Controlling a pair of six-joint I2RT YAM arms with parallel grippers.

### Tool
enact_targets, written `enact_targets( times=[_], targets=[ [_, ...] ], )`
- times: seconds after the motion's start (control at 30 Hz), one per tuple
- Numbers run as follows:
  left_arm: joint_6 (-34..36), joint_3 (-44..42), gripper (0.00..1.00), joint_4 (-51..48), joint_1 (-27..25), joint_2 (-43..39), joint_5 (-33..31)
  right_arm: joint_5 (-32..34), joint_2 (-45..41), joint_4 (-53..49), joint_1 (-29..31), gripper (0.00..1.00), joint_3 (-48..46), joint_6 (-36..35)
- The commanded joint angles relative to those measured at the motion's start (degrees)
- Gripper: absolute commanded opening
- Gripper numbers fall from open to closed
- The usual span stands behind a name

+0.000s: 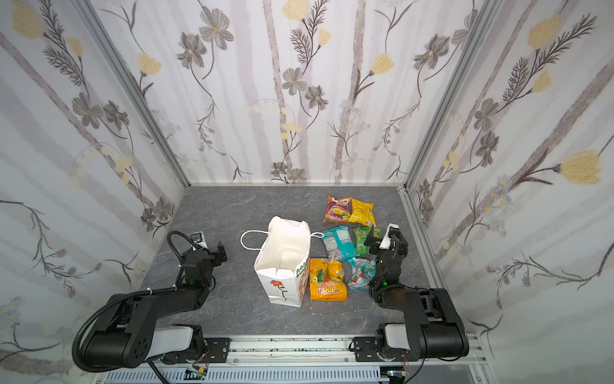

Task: Take the snacks out of the paper bag

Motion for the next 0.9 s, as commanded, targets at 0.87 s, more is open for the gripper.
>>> enact_targets(
  times=[0.87],
  targets=[
    [-1.7,9.5,1.00,2.8,3.2,12.6,6.3,-0.2,0.6,3.7,0.1,1.00,0.4,-1.6]
  ],
)
